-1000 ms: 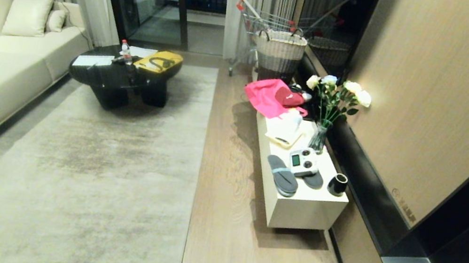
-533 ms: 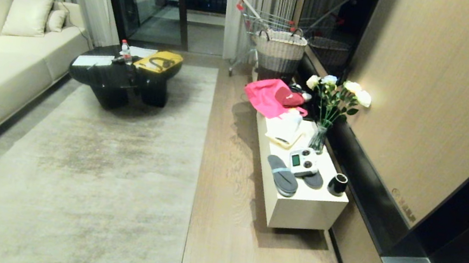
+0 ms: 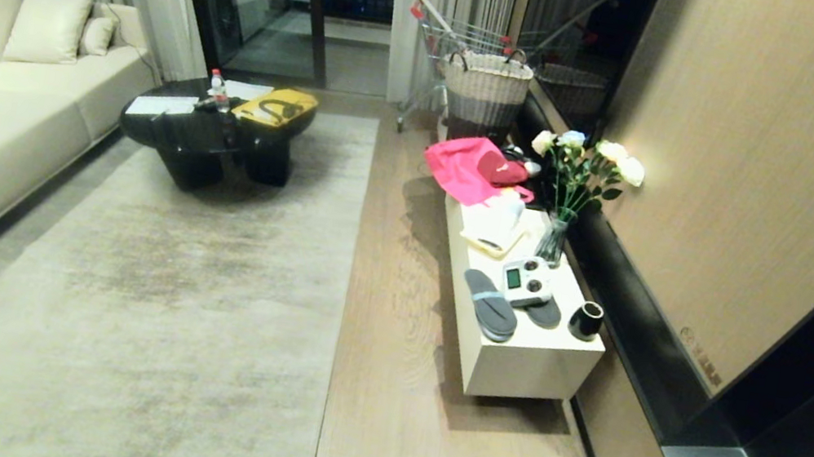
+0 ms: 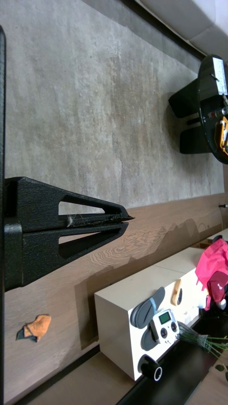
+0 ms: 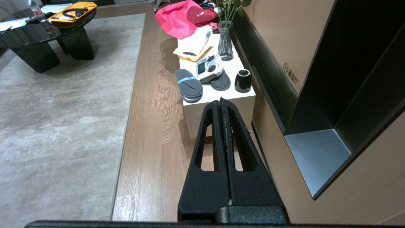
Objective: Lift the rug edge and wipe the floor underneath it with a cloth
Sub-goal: Pick up the rag
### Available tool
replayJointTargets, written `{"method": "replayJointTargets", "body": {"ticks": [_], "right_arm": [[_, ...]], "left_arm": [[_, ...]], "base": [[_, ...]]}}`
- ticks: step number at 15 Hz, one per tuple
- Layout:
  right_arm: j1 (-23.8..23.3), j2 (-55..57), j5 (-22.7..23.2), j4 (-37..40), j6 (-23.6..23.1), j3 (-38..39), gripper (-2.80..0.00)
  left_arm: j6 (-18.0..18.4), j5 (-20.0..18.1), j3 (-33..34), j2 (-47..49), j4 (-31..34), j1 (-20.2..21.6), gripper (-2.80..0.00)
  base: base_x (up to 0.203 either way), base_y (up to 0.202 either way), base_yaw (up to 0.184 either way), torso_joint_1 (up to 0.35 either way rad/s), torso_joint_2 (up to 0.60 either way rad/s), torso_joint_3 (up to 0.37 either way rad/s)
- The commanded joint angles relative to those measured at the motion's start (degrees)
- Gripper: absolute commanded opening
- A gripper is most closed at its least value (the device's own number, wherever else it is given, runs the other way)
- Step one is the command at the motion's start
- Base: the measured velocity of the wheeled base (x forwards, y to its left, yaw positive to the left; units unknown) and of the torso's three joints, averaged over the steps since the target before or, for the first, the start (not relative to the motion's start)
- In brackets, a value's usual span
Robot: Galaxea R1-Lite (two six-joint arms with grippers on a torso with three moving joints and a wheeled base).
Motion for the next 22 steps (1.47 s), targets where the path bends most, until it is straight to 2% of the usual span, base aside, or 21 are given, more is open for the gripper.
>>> {"method": "replayJointTargets", "body": {"ticks": [1, 10, 22], "right_arm": [[0.0, 0.1, 0.0, 0.0, 0.0, 0.0, -2.80], [0.0, 0.1, 0.0, 0.0, 0.0, 0.0, -2.80], [0.0, 0.1, 0.0, 0.0, 0.0, 0.0, -2.80]], "left_arm": [[0.0, 0.0, 0.0, 0.0, 0.0, 0.0, -2.80], [0.0, 0.0, 0.0, 0.0, 0.0, 0.0, -2.80], [0.0, 0.0, 0.0, 0.0, 0.0, 0.0, -2.80]], "base": [[0.000, 0.000, 0.000, 0.000, 0.00, 0.000], [0.000, 0.000, 0.000, -0.010, 0.02, 0.012], [0.000, 0.000, 0.000, -0.123, 0.29, 0.169]]}}
